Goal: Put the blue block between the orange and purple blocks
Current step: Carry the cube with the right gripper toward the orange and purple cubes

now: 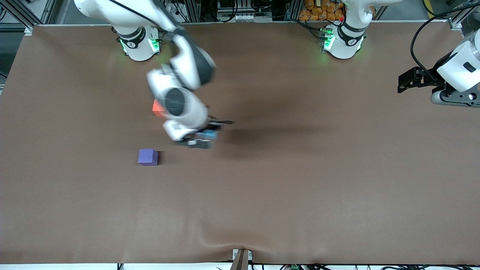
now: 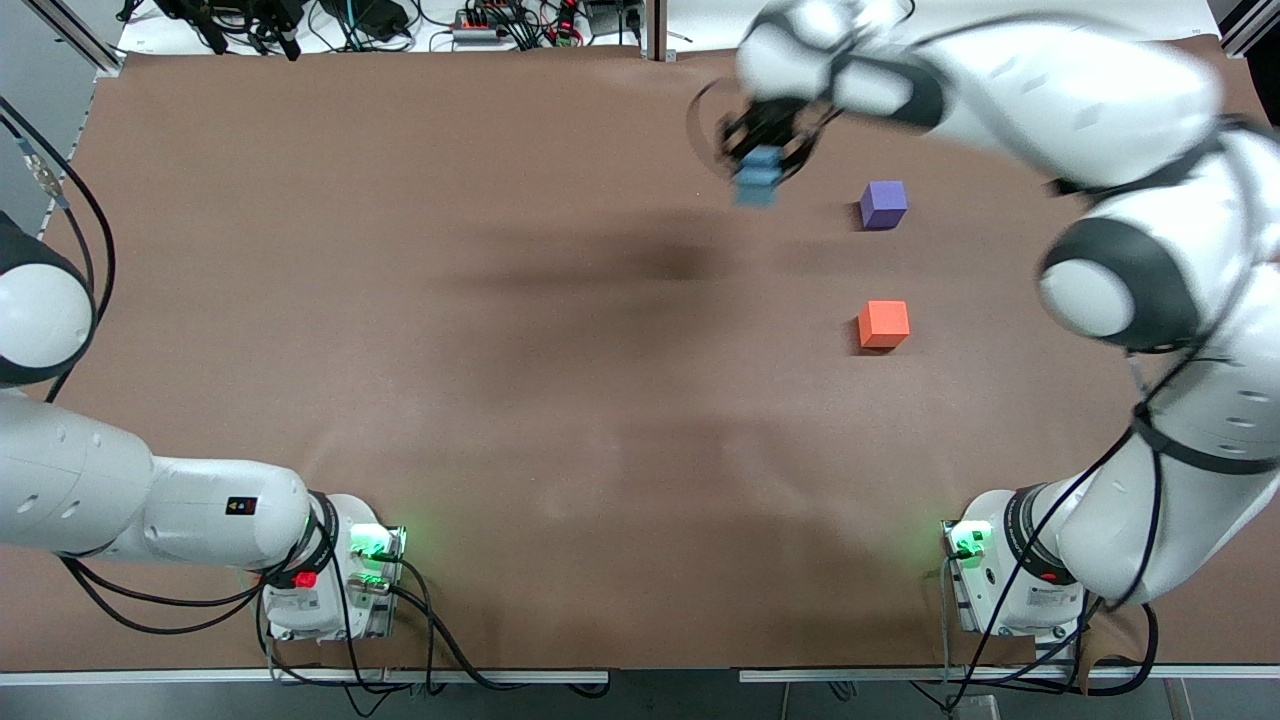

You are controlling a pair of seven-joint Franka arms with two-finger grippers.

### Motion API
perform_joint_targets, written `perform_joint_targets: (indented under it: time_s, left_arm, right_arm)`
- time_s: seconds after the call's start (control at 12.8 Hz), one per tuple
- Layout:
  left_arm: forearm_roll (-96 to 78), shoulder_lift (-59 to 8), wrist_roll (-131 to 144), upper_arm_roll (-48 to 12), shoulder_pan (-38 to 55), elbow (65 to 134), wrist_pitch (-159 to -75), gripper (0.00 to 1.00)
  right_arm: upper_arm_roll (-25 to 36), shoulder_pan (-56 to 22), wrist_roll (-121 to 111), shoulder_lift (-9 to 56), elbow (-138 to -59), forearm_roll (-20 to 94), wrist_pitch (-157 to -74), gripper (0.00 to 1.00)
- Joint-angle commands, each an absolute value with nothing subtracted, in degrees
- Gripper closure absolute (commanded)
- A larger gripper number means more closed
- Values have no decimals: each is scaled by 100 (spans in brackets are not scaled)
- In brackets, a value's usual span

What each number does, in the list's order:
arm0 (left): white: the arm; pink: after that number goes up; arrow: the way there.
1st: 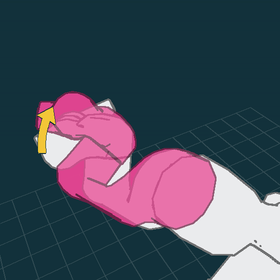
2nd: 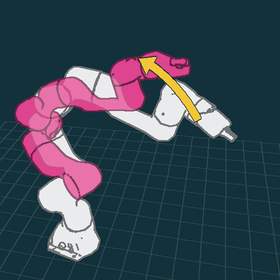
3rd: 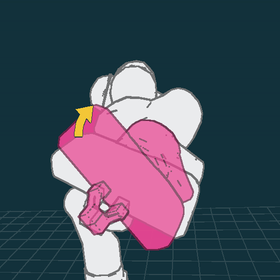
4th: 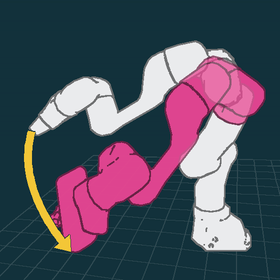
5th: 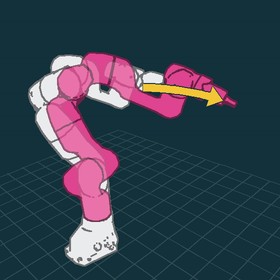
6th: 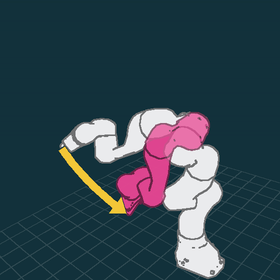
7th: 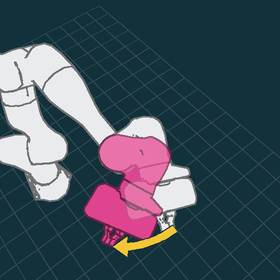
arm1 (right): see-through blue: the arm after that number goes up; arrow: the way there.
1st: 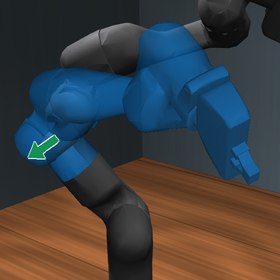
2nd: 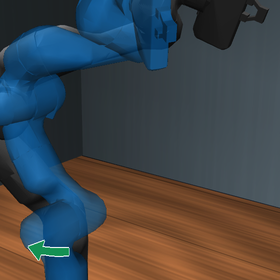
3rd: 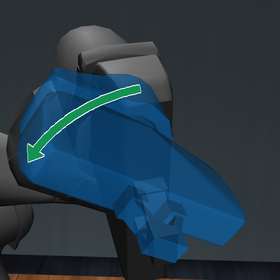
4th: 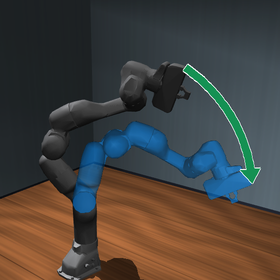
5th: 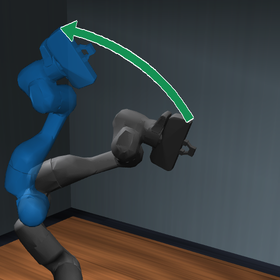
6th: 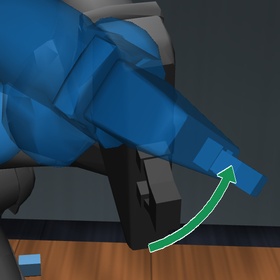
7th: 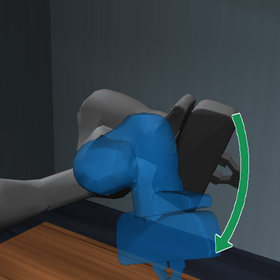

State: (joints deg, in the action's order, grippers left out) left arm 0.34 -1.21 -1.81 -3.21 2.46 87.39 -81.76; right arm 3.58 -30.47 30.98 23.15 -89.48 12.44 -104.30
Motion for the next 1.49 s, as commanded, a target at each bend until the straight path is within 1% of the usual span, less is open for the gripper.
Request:
perform_joint_targets:
  time_s: [0.0,0.08,0.16,0.31,0.47,0.7,0.86,1.02,1.25,1.41]
  left_arm:
    - [193,-184,-132,-325,273,8613,-8174,0]
    - [185,-202,-132,-325,246,8613,-8174,0]
    - [167,-202,-132,-325,220,8613,-8183,0]
    - [132,-202,-132,-325,255,8613,-8191,0]
    - [141,-185,-123,-334,272,8604,-8191,0]
    - [158,-185,-123,-325,255,8604,-8191,0]
    - [158,-202,-123,-325,246,8604,-8200,0]
    - [149,-202,-123,-325,220,8604,-8209,0]
    - [149,-202,-123,-325,220,8604,-8209,0]
    - [176,-202,-132,-316,211,8570,-8235,0]
  right_arm:
    - [246,-2216,2005,1855,-9412,1336,-10072,100]
    - [255,-2128,1987,1872,-9604,1266,-10142,100]
    - [281,-1962,1934,1855,-9920,1257,-10386,100]
    - [281,-1934,1916,1680,-10780,1248,-11105,100]
    - [281,-1881,1890,1608,-11344,1213,-11652,100]
    - [290,-1670,1390,1608,-11758,1204,-12065,100]
    - [281,-1469,1109,1643,-12249,1213,-12776,100]
    - [272,-1476,897,1661,-12585,1222,-13313,100]
    - [264,-1512,896,1705,-12779,1222,-13684,100]
    - [272,-1591,844,1766,-12788,1222,-13772,100]
